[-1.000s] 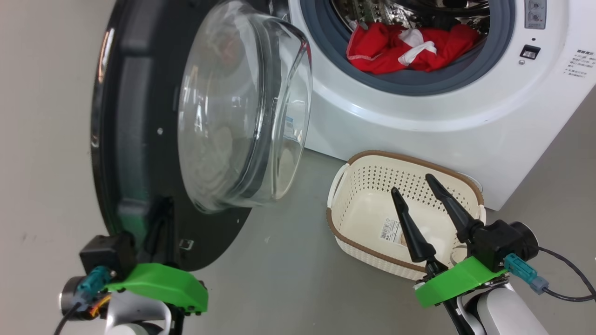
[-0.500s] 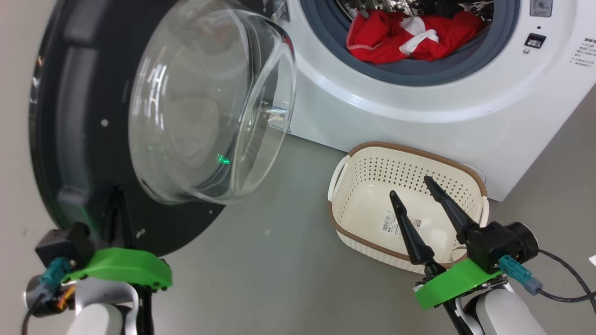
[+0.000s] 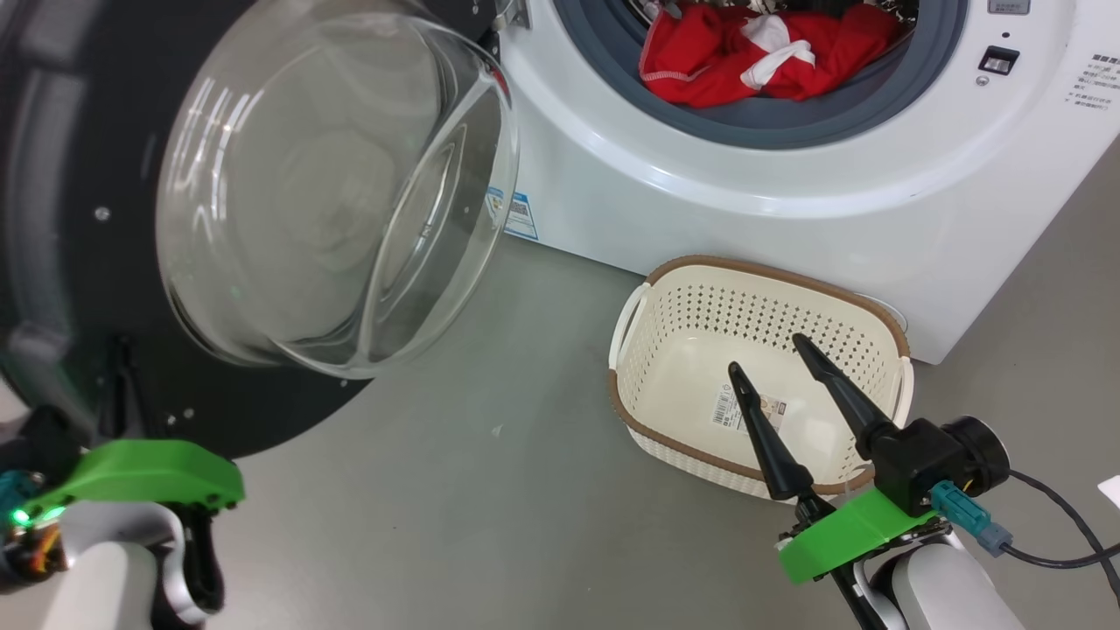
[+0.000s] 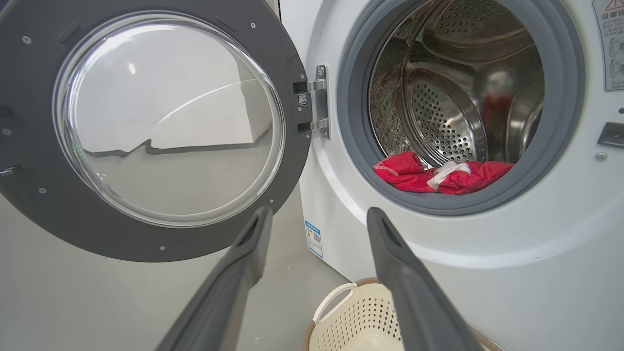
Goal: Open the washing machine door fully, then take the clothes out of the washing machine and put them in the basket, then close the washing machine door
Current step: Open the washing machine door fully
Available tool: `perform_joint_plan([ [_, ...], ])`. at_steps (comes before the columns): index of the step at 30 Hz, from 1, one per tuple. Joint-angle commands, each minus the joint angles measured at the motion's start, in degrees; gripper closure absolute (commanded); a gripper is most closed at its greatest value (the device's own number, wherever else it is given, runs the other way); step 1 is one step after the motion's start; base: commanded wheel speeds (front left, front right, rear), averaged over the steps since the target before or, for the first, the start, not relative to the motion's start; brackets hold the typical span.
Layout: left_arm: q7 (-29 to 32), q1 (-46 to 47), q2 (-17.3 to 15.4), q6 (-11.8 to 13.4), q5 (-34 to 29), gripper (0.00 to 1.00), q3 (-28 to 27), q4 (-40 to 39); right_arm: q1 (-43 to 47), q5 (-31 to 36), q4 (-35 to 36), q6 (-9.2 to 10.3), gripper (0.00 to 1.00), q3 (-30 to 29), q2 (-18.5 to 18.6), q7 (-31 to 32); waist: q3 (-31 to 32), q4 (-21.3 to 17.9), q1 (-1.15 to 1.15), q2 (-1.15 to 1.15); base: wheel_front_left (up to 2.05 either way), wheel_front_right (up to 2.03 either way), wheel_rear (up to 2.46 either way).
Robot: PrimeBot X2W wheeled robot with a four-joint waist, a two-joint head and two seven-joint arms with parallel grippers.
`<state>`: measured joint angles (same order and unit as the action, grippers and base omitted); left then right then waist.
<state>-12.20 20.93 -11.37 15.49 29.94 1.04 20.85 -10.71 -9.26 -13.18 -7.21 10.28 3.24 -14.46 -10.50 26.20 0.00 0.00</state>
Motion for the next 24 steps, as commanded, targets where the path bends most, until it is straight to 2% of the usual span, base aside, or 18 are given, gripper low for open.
perform_joint_plan([
  [1, -0.58, 2.38, -3.32, -0.10, 0.36, 1.00, -3.19, -0.61, -1.40, 0.81, 1.25, -0.28, 0.00, 1.41, -0.36, -0.54, -0.03, -0.04, 0.00, 0.00, 0.00, 0.00, 0.00],
  [24, -2.73, 11.77, -7.97, -4.92, 2.15, 1.00, -9.33, 14.56, -2.62, 2.79, 2.35, -0.28, 0.00, 1.48, -0.36, 0.25, -3.22, -1.96, 0.00, 0.00, 0.00, 0.00, 0.00],
])
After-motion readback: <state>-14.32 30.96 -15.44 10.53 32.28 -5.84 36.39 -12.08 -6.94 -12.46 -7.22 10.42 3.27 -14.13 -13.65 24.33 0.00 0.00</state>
